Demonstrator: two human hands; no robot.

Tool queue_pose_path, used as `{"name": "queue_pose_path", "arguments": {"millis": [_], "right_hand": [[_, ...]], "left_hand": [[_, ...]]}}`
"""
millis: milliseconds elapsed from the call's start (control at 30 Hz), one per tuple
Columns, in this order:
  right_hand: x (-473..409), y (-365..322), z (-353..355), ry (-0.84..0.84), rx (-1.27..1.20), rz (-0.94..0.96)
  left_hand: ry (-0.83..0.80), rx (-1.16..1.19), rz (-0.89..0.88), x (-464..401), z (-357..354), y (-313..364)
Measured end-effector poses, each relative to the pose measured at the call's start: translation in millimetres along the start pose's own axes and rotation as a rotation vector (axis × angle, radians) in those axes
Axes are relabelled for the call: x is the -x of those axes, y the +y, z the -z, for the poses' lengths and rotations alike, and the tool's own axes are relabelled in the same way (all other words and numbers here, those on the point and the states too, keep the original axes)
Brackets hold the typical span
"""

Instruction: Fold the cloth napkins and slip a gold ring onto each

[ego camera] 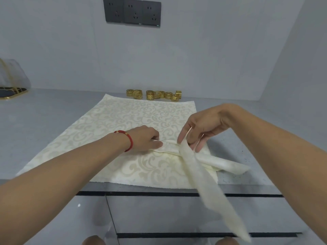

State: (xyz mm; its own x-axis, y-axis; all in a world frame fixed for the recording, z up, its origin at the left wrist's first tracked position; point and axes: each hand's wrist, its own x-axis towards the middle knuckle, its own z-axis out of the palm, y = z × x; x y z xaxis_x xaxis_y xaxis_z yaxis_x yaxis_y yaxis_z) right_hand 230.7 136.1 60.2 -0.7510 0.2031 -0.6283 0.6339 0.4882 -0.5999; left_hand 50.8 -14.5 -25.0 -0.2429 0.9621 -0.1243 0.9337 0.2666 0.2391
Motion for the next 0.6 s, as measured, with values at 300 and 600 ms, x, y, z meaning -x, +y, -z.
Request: {"name": "queue_pose_path", "arguments": {"millis": [300, 600], "right_hand": [[-39.6, 21.2, -25.7, 0.508, 0.384, 0.189], [-58.6, 38.4, -32.4, 0.652, 0.440, 0.292]], "left_hand": [[-0.066, 0.190, -0.009, -1.4, 6.8, -9.5], [-0.167, 0.313, 0.039, -2.4, 19.7, -7.6]]}}
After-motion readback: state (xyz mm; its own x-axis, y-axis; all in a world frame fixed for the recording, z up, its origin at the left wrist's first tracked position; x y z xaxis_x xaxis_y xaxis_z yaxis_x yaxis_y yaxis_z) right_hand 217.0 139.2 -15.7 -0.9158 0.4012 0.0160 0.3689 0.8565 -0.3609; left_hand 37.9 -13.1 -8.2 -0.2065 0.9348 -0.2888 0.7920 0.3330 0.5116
